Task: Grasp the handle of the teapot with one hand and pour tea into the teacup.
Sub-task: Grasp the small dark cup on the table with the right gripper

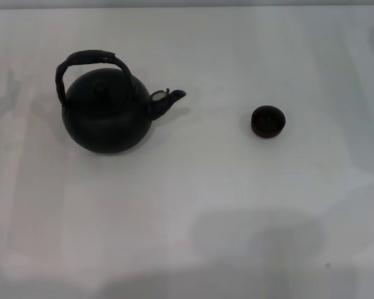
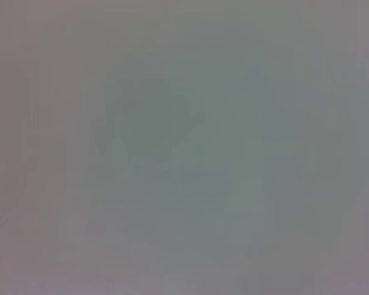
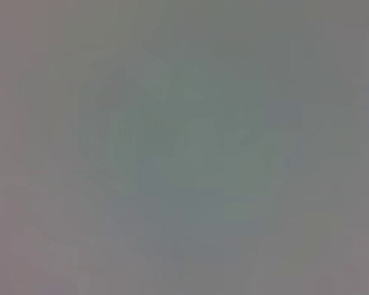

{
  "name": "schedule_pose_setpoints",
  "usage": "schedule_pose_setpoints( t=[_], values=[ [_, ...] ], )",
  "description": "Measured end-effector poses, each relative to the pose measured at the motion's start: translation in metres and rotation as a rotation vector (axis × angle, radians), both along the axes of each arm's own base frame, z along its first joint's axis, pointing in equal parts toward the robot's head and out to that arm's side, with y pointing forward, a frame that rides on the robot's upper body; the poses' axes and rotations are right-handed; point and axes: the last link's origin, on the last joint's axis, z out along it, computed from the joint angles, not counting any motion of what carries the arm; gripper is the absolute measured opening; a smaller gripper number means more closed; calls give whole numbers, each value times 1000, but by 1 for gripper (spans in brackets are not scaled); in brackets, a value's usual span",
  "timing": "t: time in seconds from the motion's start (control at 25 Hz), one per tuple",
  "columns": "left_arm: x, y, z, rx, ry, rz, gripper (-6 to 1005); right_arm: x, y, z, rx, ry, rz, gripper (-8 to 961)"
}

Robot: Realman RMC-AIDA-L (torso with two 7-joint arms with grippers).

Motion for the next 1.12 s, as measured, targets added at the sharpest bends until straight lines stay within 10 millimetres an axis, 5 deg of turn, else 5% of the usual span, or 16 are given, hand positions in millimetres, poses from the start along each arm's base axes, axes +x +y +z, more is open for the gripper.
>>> schedule_pose_setpoints(
  t=[0.52, 1.12],
  values=[
    [0, -1, 0, 0, 1, -4, 888, -5, 3, 1, -4, -54, 30, 843],
    [0, -1, 1, 1, 7, -6, 887, -108, 46, 5, -420, -291, 390, 841]
  ],
)
